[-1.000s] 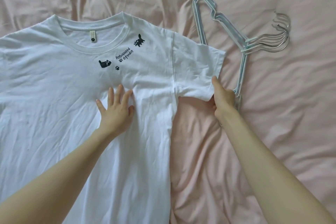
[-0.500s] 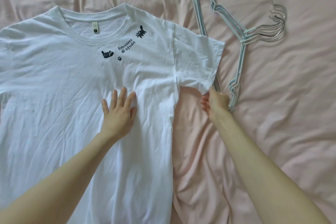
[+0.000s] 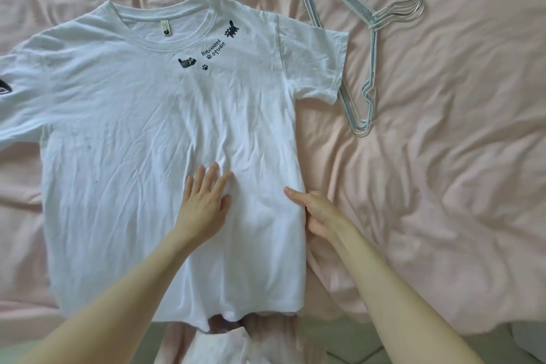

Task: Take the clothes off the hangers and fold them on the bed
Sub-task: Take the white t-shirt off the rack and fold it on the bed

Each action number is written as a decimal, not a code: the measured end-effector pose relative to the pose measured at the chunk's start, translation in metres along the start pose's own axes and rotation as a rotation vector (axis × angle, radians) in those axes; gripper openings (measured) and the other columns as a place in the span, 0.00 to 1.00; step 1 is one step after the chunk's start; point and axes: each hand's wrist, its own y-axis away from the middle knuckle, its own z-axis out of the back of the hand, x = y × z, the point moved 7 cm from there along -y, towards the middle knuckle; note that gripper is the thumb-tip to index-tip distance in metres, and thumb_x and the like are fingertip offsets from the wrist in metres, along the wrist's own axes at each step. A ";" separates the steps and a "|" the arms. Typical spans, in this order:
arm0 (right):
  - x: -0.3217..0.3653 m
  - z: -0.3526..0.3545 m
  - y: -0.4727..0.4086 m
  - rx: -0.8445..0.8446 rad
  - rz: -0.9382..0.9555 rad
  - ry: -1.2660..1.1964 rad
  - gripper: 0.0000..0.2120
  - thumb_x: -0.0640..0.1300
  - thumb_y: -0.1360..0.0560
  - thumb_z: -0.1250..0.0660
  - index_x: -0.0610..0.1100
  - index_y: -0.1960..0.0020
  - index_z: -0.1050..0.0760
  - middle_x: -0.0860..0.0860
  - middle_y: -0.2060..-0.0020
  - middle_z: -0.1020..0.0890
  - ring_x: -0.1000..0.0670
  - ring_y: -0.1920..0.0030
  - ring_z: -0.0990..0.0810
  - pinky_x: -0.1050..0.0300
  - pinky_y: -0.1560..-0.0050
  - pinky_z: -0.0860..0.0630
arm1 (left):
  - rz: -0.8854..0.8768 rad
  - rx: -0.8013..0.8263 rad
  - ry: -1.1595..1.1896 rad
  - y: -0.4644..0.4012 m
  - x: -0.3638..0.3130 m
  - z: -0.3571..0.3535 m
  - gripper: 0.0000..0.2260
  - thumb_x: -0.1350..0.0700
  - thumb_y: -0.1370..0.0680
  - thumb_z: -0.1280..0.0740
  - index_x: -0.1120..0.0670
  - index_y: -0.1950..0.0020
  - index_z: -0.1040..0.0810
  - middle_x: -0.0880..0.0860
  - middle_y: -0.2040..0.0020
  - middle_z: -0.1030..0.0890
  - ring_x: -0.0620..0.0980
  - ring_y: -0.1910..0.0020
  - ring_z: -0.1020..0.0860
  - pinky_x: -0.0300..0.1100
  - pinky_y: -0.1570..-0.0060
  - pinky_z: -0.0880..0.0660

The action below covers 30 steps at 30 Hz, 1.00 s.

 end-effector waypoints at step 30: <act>-0.070 0.089 0.072 -0.160 0.156 0.615 0.09 0.46 0.23 0.35 0.40 0.55 0.24 0.48 0.63 0.21 0.50 0.63 0.22 0.64 0.64 0.27 | 0.037 0.024 -0.082 0.095 -0.016 -0.043 0.22 0.56 0.20 0.44 0.47 0.26 0.42 0.54 0.23 0.52 0.59 0.24 0.58 0.64 0.30 0.56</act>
